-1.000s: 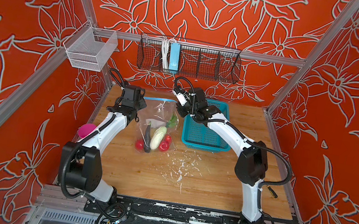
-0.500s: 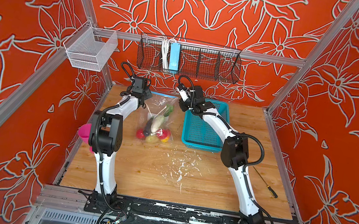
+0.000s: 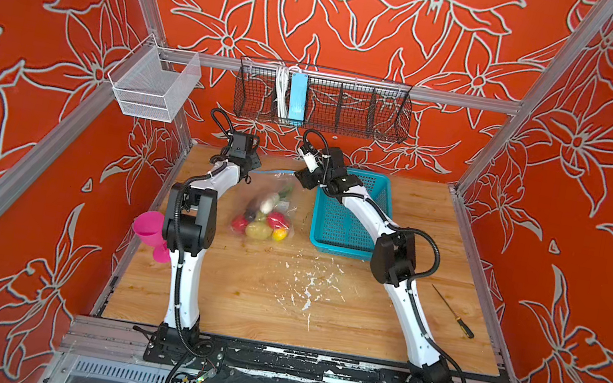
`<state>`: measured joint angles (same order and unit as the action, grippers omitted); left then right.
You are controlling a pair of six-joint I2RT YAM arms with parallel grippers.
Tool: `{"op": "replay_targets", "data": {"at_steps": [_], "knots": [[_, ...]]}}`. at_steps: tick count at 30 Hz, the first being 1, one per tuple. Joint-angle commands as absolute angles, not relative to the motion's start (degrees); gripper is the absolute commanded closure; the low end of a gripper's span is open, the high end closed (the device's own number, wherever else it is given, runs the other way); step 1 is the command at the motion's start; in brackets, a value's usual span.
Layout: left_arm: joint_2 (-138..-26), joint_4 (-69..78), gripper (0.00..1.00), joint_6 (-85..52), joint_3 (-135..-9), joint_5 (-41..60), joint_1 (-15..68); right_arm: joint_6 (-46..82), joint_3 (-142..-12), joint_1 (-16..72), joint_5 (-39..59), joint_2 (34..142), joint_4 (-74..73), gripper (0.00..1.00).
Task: Place the food in the zip-top bag and seal the zipper
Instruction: 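Open both grippers and release the bag zipper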
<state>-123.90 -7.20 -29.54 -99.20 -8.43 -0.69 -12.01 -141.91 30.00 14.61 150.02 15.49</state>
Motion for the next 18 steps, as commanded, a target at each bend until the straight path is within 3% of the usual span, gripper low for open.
{"op": "replay_targets", "data": {"at_steps": [1,5,18], "knots": [[-118.8,-4.7,0.02,-28.4,-96.6,-9.3,-0.9,-11.0,-142.9,30.2,15.5,148.1,14.6,0.33],[-114.4,-4.5,0.03,-28.3,-92.2,-8.0,-0.9,-9.4,-140.3,30.2,14.3,144.1,16.0,0.02],[-102.7,-6.2,0.03,-28.5,-80.0,-1.8,1.0,-5.3,-106.6,30.1,11.9,119.6,5.0,0.02]]}}
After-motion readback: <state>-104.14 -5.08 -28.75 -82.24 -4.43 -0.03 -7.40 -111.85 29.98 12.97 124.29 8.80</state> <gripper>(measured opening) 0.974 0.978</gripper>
